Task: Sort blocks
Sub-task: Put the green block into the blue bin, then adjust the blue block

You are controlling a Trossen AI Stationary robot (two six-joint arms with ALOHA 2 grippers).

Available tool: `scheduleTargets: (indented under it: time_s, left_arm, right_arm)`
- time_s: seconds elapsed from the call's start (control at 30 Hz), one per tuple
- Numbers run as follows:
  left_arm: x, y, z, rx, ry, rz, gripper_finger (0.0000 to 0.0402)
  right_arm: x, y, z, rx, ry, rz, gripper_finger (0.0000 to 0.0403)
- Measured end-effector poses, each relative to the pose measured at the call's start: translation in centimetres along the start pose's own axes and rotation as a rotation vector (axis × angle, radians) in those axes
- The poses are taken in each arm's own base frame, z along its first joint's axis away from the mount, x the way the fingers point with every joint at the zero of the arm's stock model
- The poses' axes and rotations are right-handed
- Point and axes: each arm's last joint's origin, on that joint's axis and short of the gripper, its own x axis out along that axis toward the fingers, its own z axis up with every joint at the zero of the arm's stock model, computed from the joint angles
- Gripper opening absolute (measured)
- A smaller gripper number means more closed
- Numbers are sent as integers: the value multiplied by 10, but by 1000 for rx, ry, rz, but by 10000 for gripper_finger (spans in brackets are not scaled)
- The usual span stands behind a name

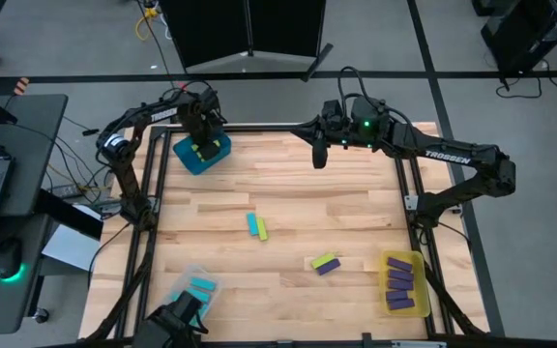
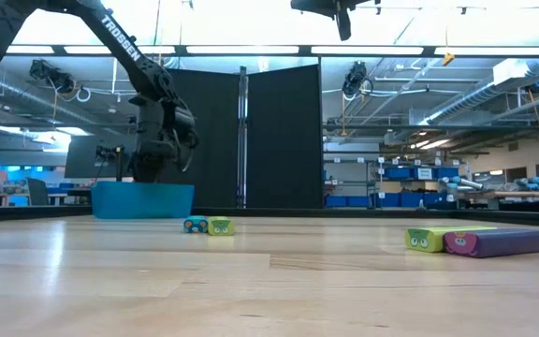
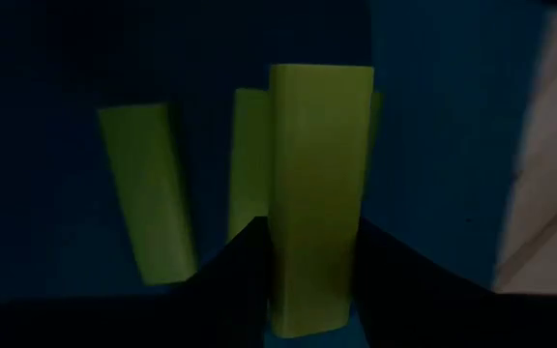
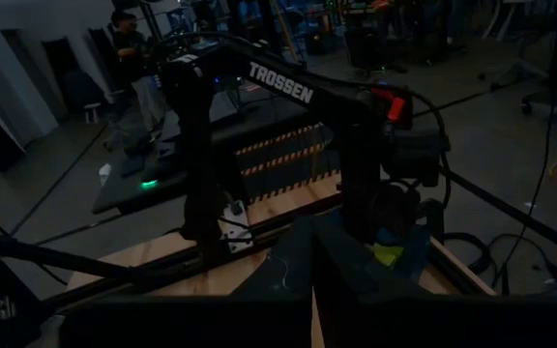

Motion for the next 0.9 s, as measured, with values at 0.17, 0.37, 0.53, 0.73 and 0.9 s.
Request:
scheduleTargets:
  time_s: [0.17,0.37,0.53,0.73,0.9]
  left_arm:
    - [0,0,0,-5,6,12,180]
    - [-7,-1,-2,-11,-15,21,199]
    - [-36,-11,-9,-24,-115,28,178]
    - [-84,-52,-27,36,-304,-147,150]
    - [-114,-92,-42,245,-434,-202,135]
  right_arm:
    - [0,0,0,0,-1,-1,10]
    - [0,0,0,0,0,-1,10]
    - [0,0,0,0,0,0,10]
    - [0,1,-2,-19,14,2,13]
    - [0,1,-3,-33,22,0,16]
